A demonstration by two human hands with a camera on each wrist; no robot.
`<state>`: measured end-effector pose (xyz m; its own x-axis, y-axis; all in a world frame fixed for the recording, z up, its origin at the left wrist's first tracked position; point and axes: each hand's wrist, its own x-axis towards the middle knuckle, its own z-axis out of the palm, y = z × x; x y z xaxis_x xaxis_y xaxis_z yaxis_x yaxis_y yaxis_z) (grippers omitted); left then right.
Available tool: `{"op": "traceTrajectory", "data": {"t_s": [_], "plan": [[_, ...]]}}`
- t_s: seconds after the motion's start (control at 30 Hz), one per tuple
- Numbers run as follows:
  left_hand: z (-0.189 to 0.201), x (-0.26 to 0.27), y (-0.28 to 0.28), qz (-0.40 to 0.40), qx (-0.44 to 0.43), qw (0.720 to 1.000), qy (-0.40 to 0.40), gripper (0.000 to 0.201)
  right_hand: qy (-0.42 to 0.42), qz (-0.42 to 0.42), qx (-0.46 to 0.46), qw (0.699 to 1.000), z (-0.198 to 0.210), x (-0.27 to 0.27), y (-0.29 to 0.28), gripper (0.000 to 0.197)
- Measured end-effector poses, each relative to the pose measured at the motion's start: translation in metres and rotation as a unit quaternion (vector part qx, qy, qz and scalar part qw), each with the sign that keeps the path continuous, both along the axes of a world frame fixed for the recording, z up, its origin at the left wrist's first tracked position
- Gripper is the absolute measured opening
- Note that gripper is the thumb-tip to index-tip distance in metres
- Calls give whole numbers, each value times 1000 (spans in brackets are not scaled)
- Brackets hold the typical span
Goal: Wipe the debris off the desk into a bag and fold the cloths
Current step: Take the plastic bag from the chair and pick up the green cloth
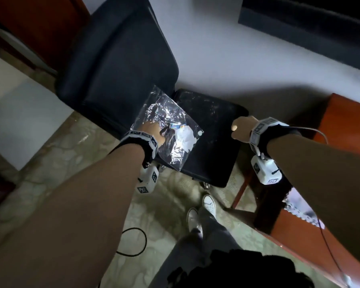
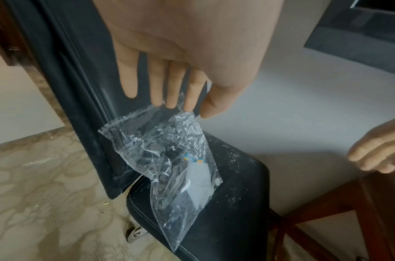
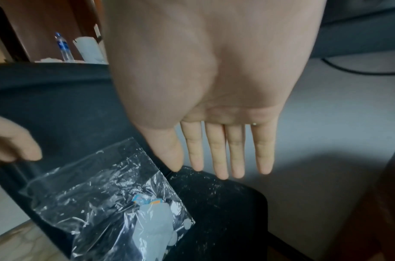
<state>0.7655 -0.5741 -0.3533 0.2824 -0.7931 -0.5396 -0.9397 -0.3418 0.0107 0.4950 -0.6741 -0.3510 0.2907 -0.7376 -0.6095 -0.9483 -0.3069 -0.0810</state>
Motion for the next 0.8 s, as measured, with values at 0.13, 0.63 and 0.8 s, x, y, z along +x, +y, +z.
{"op": "traceTrajectory", "data": {"t_s": [0.13, 0.63, 0.8], "plan": [[-18, 24, -20, 75, -22, 997, -14, 43, 0, 0, 28, 1000, -27, 18, -15, 27], [-105, 68, -84, 214, -103, 969, -61, 78, -3, 8, 103, 995, -140, 74, -60, 30], [-127, 63, -82, 175, -124, 970, -113, 96, -6, 6, 109, 994, -156, 90, -66, 31]]}}
